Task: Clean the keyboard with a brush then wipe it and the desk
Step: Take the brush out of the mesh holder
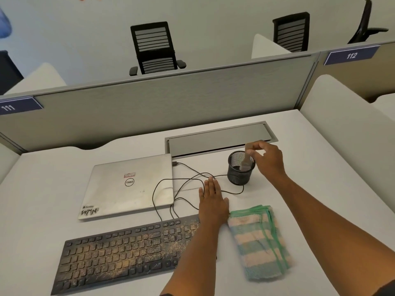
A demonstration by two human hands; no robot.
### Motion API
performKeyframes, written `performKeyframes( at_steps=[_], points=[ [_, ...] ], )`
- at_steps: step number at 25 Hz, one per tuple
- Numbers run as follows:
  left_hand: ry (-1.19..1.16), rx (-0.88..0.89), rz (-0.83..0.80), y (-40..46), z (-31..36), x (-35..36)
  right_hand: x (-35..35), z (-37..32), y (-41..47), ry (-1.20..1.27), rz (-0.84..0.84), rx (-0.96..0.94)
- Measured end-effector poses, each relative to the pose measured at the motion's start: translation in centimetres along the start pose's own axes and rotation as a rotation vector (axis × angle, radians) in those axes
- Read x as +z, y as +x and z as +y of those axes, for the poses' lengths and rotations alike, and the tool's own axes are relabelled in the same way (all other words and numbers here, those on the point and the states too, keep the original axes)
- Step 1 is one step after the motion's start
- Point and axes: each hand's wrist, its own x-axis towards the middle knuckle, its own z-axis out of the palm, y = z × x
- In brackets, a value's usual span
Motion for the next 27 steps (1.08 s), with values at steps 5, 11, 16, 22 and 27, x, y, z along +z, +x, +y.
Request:
performKeyframes(
  at_steps=[5,11,16,22,27],
  points=[
    [0.036,0.077,-0.051,-1.7,-0.3,-0.8,-0.9,-2.1,-1.7,0.106,0.266,-0.004],
    [0.046,0.223,-0.039,-6.2,-2.0,-3.1,-0.5,-6.0,-5.8,0.299,0.418,0.077],
    [-0.039,0.265,-0.019,-10.9,-5.9,-5.3,2.4,-8.6,-12.9,0.352,0.391,0.154],
    [-0.024,0.252,0.014,-18.0,-12.8,-7.8,7.8,-12.0,-22.4,0.396,0.322,0.221],
    [-0.133,0.19,0.069,-23.5,-19.7,-7.8,13.6,-13.9,-30.2,0.362,0.258,0.283]
  ],
)
